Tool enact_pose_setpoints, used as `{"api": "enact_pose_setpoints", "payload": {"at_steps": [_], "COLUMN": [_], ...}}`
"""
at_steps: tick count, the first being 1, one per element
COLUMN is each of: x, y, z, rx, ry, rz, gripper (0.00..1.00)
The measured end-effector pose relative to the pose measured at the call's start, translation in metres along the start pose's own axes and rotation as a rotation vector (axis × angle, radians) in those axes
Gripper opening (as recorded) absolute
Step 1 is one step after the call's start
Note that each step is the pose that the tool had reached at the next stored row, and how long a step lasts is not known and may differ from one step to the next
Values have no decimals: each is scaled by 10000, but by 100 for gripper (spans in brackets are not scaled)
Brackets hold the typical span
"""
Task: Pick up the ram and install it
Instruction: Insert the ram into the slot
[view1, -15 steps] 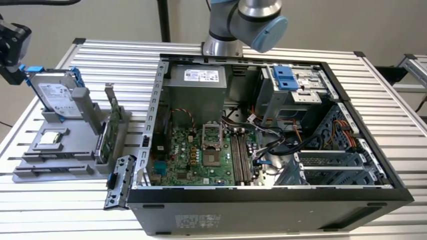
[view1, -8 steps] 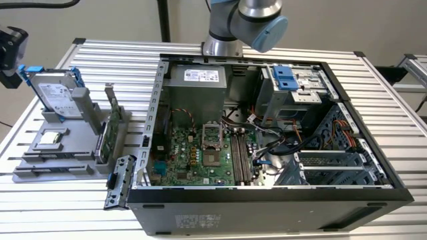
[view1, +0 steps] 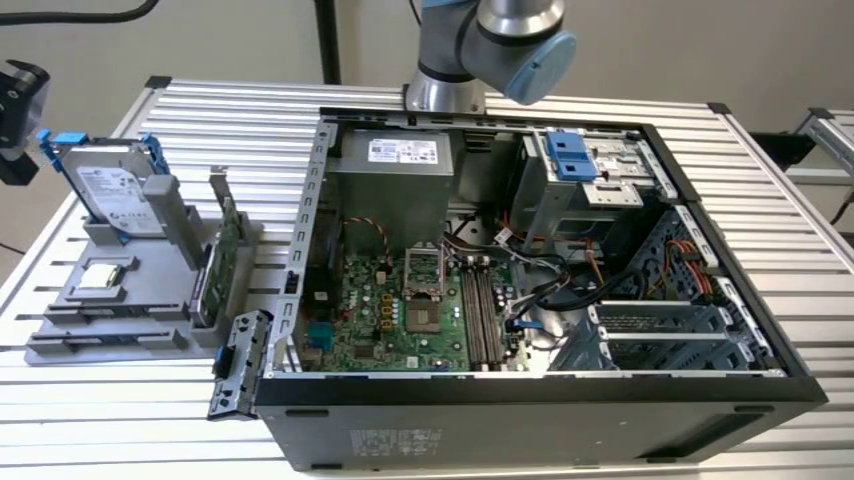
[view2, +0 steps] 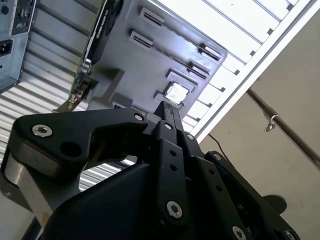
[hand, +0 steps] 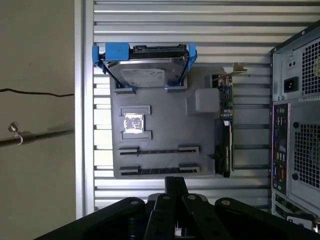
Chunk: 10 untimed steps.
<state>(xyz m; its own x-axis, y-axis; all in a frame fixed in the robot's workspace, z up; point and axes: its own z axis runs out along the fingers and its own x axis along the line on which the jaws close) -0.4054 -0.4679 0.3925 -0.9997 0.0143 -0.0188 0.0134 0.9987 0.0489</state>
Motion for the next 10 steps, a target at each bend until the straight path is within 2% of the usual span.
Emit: {"api": "enact_pose_setpoints", "payload": {"at_steps": [10], "x": [-1], "y": [-82], "z": [-4], "rx": [-2], "ry": [2], "rz": [-51], "gripper": [0]}}
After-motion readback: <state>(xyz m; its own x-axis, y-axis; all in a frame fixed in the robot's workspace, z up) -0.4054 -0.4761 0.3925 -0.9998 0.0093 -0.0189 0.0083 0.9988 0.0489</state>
